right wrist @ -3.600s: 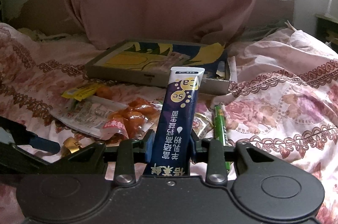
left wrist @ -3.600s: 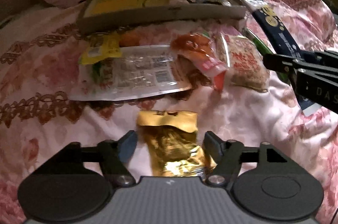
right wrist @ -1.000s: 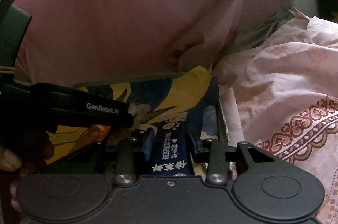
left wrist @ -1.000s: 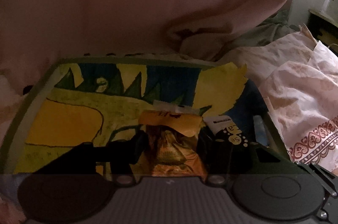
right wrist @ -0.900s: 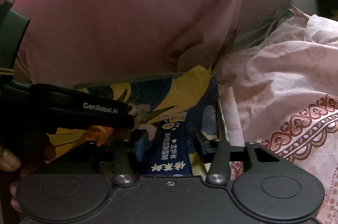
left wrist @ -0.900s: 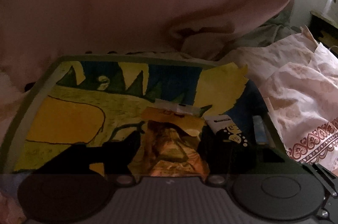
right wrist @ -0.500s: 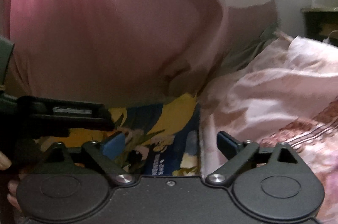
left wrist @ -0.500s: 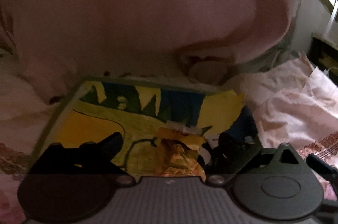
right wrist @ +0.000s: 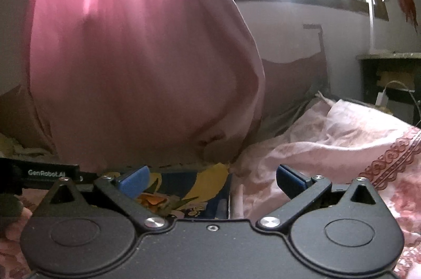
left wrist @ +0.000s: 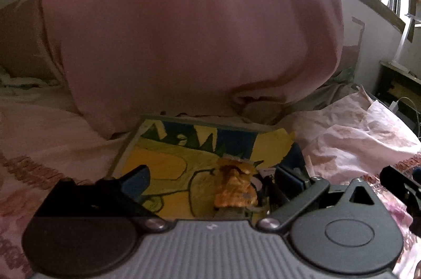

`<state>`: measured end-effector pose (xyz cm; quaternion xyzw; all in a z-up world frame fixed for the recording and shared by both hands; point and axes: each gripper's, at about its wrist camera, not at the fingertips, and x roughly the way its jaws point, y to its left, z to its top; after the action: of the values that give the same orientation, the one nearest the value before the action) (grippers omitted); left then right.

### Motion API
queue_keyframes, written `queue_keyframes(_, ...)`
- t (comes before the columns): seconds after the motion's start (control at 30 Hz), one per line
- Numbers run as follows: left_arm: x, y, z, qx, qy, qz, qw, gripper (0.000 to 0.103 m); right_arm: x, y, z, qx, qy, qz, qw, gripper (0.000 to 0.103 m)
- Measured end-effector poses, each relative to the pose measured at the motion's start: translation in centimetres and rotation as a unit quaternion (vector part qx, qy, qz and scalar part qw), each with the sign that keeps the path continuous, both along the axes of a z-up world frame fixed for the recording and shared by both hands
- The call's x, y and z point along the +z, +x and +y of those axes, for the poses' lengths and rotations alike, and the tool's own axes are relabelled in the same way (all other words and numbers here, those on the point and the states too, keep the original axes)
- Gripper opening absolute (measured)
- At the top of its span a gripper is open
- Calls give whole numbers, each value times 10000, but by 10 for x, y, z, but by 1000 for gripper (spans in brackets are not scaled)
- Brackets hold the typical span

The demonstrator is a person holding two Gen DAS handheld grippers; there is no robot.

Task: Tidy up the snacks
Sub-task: 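Open both grippers to drop the pouch and tube into the box, then withdraw both open grippers from the box back over the remaining snacks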

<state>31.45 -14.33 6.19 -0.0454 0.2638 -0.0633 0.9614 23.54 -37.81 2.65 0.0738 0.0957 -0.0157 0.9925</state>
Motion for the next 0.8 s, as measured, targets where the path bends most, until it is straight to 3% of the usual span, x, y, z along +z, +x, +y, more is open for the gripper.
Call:
queue_keyframes(0.33,3,-78,21,164,97,7,9998,103,-2,-63,25,102,-331,35,9994,102)
queue_keyframes(0.8,-21,-157,48,272,186,169,9993,103,-19,-148,44,29,-265,360,9990,102)
